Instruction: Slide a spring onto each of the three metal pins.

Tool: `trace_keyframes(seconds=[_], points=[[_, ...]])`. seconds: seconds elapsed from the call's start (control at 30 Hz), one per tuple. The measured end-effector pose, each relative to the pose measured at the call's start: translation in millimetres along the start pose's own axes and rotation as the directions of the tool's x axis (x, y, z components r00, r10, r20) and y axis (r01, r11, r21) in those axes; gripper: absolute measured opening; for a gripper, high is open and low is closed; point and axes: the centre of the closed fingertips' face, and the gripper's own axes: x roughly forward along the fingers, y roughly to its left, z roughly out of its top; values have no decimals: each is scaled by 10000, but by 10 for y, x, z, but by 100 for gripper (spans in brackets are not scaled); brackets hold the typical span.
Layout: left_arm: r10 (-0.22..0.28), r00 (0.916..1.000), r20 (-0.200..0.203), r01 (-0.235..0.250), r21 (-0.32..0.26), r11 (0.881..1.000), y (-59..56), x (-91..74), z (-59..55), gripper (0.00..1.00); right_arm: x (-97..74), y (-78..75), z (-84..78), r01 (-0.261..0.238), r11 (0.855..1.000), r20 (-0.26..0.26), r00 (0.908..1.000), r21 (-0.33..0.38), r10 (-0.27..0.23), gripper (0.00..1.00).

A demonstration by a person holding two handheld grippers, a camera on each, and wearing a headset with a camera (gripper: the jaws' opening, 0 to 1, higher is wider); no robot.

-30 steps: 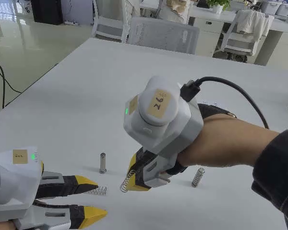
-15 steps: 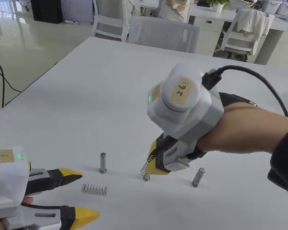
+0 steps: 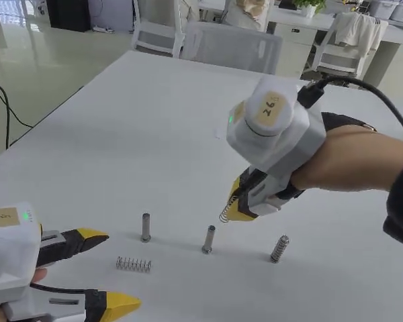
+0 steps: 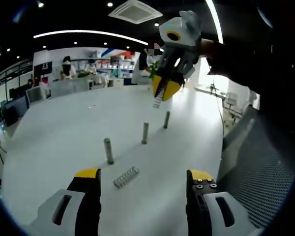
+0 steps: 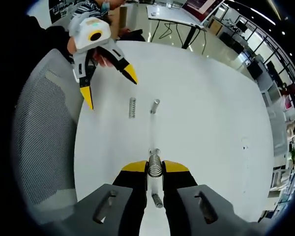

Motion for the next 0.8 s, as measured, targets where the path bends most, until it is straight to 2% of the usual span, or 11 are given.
trace_keyframes(seconds=[0.1,0.2,0.37,0.8], points=[[36,10000,59,-36,-22,10000,10,-10,7,67,95,-9,3,-143,9999,-99,9998,-26,143,8],[111,9999,124,-110,-37,9999,27,-18,14,68,188,-29,-22,-170,9995,-446,9989,-252,159,8],[136,9998,128,-134,-111,9998,39,-22,2,68,287,-51,-15,-328,9991,-567,9979,-264,313,8],[92,9999,143,-90,-140,9999,25,-19,-19,66,402,-34,-5,-569,9979,-799,9953,-319,542,8]])
